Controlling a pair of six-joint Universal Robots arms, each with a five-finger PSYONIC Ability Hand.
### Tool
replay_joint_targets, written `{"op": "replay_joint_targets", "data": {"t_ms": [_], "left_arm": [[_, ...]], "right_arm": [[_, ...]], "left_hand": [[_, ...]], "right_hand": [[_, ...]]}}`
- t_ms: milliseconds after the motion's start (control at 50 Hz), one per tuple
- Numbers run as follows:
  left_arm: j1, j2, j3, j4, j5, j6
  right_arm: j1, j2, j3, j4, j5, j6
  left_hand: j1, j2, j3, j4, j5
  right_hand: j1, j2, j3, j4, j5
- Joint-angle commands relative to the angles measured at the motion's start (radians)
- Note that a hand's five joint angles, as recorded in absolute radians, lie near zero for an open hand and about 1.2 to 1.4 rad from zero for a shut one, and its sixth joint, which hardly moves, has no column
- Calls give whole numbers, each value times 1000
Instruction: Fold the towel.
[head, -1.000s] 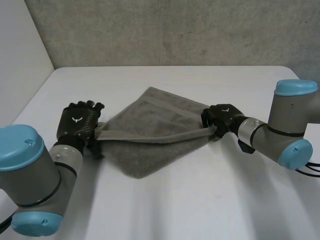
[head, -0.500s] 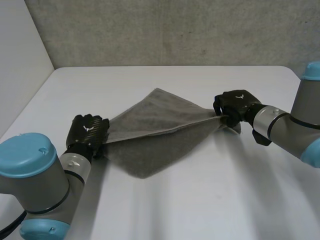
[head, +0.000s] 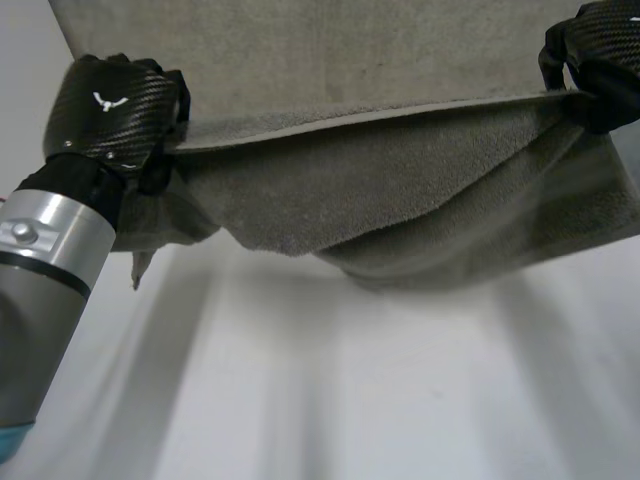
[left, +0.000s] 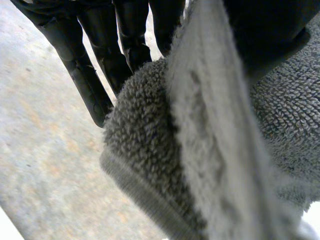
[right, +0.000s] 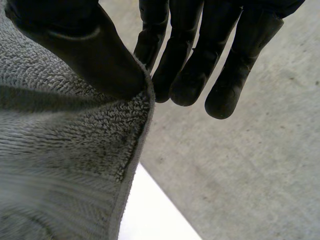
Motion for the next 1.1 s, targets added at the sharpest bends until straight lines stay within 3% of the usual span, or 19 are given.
{"op": "replay_joint_targets", "data": {"t_ms": [20, 180, 220, 280, 340, 380, 400, 440, 460, 540, 580, 700, 820, 940, 980, 1100], "left_arm": [[9, -190, 112, -130, 34, 3], [23, -544, 335, -227, 47, 7], [23, -588, 395, -238, 47, 7], [24, -647, 516, -239, 47, 0], [23, -659, 592, -225, 45, -2], [15, -653, 676, -106, 40, -6], [15, -653, 677, -106, 40, -6], [12, -592, 657, 82, 33, -6], [12, -592, 657, 83, 33, -6], [26, -485, 530, 294, 37, -5], [30, -476, 491, 322, 40, -8], [58, -489, 346, 279, 47, -6], [100, -566, 242, 244, 60, -6], [116, -669, 163, 227, 65, 7], [132, -696, 140, 183, 65, 9], [136, -693, 120, 112, 66, 21]], "right_arm": [[58, 143, -33, 60, 16, -106], [166, 396, -130, 53, 135, -159], [183, 501, -234, 36, 176, -156], [187, 543, -294, 5, 194, -145], [195, 574, -365, -139, 221, -120], [200, 553, -328, -383, 262, -43], [200, 553, -328, -384, 263, -42], [204, 418, -226, -595, 278, 59], [204, 418, -225, -596, 278, 59], [198, 243, -75, -676, 232, 146], [196, 241, -43, -659, 202, 151], [207, 244, 87, -474, 63, 145], [210, 342, 230, -395, 8, 101], [219, 430, 307, -418, 13, 67], [244, 471, 332, -438, 19, 67], [241, 485, 346, -452, 19, 71]], "left_hand": [[243, 184, 185, 179, 217], [243, 184, 185, 179, 217], [243, 184, 185, 179, 217], [243, 184, 185, 179, 217], [243, 184, 185, 179, 217], [243, 184, 185, 179, 217], [243, 184, 185, 179, 217], [243, 184, 185, 179, 217], [243, 184, 185, 179, 217], [243, 184, 185, 179, 217], [243, 184, 185, 179, 217], [243, 184, 185, 179, 217], [217, 158, 159, 153, 191], [-124, -182, -182, -188, -150], [-443, -501, -501, -506, -469], [-714, -773, -772, -778, -740]], "right_hand": [[72, 61, 58, 62, 57], [72, 61, 58, 62, 57], [72, 61, 58, 62, 57], [72, 61, 58, 62, 57], [72, 61, 58, 62, 57], [72, 61, 58, 62, 57], [72, 61, 58, 62, 57], [72, 61, 58, 62, 57], [72, 61, 58, 62, 57], [72, 61, 58, 62, 57], [72, 61, 58, 62, 57], [72, 61, 58, 62, 57], [72, 61, 58, 62, 57], [72, 61, 58, 62, 57], [72, 61, 58, 62, 57], [72, 61, 58, 62, 57]]}}
